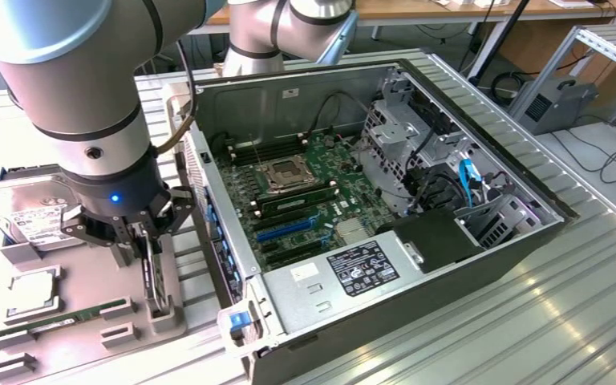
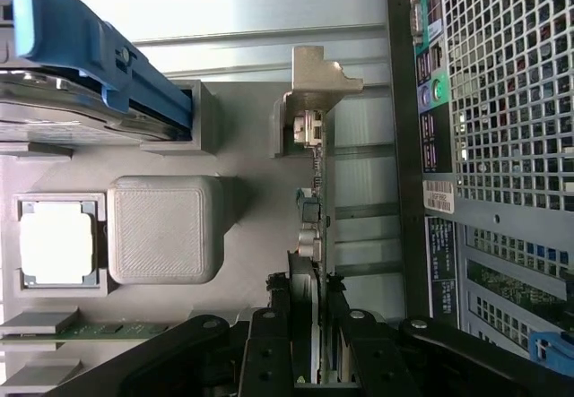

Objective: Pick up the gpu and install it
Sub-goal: 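Pick up the gpu and move the gpu toward the slot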

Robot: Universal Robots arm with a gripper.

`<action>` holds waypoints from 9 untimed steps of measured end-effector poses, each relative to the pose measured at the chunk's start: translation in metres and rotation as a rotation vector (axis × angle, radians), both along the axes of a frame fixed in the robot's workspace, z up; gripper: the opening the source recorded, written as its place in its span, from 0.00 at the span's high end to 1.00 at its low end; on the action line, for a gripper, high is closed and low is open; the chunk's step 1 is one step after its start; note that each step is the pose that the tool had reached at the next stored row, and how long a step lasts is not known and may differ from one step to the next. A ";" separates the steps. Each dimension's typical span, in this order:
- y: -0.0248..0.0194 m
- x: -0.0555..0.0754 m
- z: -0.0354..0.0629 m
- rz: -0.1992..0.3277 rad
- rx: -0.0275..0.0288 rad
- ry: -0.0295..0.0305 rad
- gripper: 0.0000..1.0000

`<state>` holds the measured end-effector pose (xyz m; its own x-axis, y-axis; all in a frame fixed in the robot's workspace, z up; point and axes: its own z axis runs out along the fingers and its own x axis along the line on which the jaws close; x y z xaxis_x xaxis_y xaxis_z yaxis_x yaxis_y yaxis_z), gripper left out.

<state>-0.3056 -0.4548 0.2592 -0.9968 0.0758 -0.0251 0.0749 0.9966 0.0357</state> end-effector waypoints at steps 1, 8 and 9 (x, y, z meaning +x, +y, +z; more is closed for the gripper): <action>0.0000 0.000 0.0003 0.000 0.0000 0.0000 0.74; 0.0000 0.000 0.0026 0.000 0.0001 -0.0001 0.74; 0.0000 0.000 0.0028 0.000 0.0000 0.0000 0.74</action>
<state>-0.3056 -0.4548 0.2621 -0.9968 0.0758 -0.0252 0.0749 0.9966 0.0356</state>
